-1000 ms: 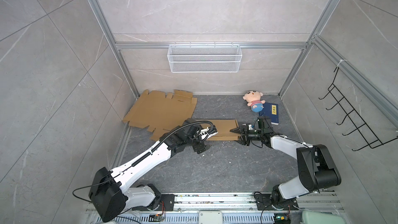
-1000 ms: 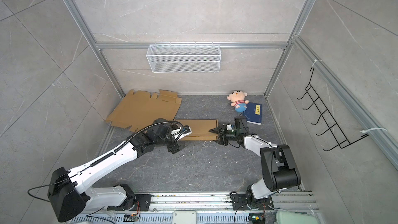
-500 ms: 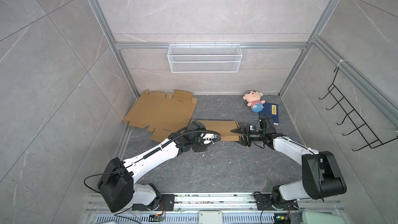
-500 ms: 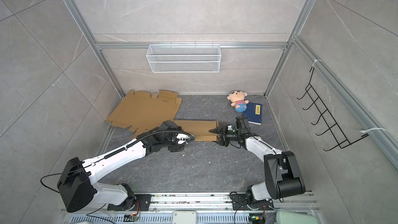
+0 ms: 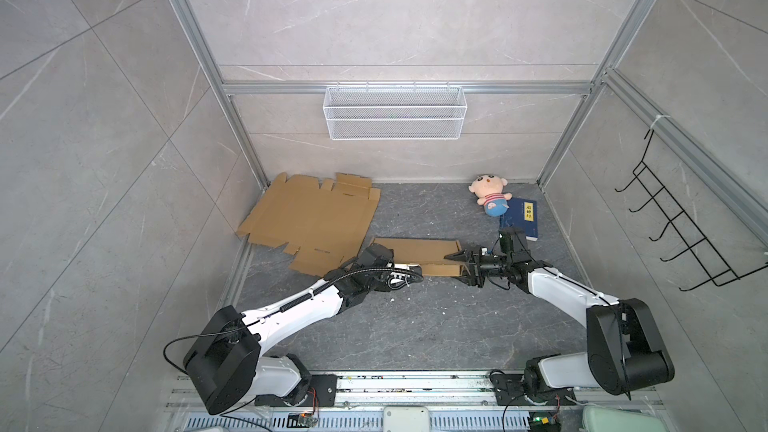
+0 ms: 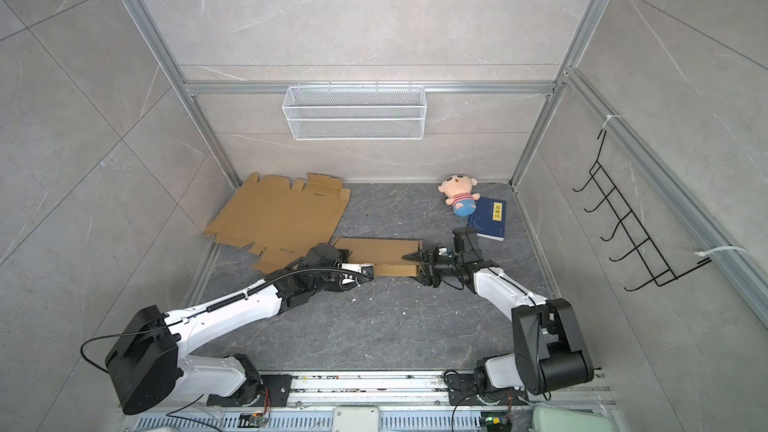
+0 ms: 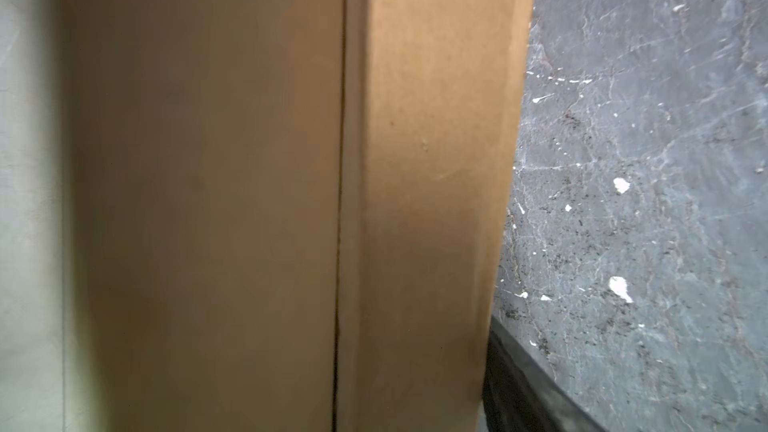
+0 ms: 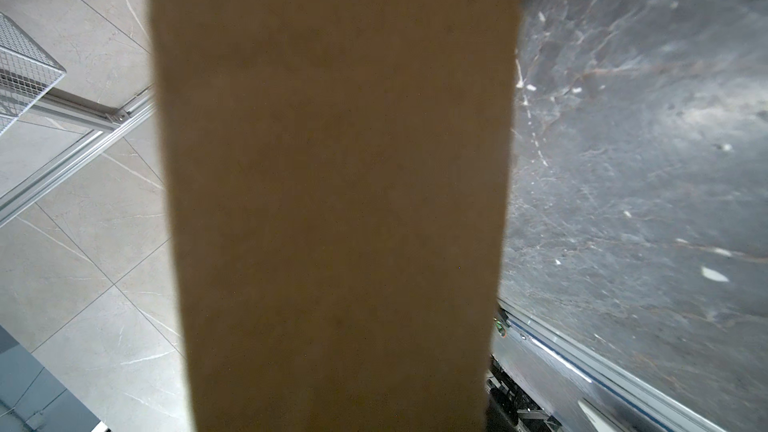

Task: Fold the paper box
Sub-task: 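Hold the upright box between both grippers and slide it toward the robot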

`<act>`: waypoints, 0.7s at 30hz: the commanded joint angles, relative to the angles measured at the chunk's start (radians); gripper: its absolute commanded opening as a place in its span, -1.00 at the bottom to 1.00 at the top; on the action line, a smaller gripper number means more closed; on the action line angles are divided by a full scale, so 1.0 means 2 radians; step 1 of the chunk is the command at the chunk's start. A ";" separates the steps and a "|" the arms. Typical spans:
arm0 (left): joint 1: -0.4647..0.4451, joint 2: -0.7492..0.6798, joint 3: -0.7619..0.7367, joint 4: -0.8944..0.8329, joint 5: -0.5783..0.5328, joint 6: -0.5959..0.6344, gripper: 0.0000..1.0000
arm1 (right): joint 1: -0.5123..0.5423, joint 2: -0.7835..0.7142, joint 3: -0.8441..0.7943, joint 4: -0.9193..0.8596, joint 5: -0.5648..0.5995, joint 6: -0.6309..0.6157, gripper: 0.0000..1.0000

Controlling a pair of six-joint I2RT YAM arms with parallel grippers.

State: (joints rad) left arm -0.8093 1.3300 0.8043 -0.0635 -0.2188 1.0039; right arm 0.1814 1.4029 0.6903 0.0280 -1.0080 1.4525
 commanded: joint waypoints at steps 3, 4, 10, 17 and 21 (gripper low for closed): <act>0.002 -0.015 0.000 0.034 -0.028 0.031 0.33 | 0.008 -0.018 -0.007 0.009 -0.040 0.008 -0.16; 0.002 -0.015 0.001 0.032 -0.029 0.030 0.31 | 0.008 -0.019 -0.007 0.008 -0.040 0.008 -0.11; 0.002 -0.016 0.012 0.006 -0.027 0.024 0.23 | 0.009 -0.026 -0.005 0.011 -0.039 0.011 0.15; 0.004 -0.014 0.019 -0.008 -0.025 0.018 0.02 | 0.007 -0.043 -0.011 0.015 -0.029 0.017 0.48; 0.008 -0.012 0.036 -0.037 -0.022 0.002 -0.08 | 0.000 -0.061 -0.014 0.014 -0.030 0.014 0.65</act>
State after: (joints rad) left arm -0.8021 1.3216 0.8104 -0.1123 -0.2588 1.0283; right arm 0.1909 1.3209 0.6769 0.0490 -1.0523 1.4860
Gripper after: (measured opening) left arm 0.482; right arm 0.817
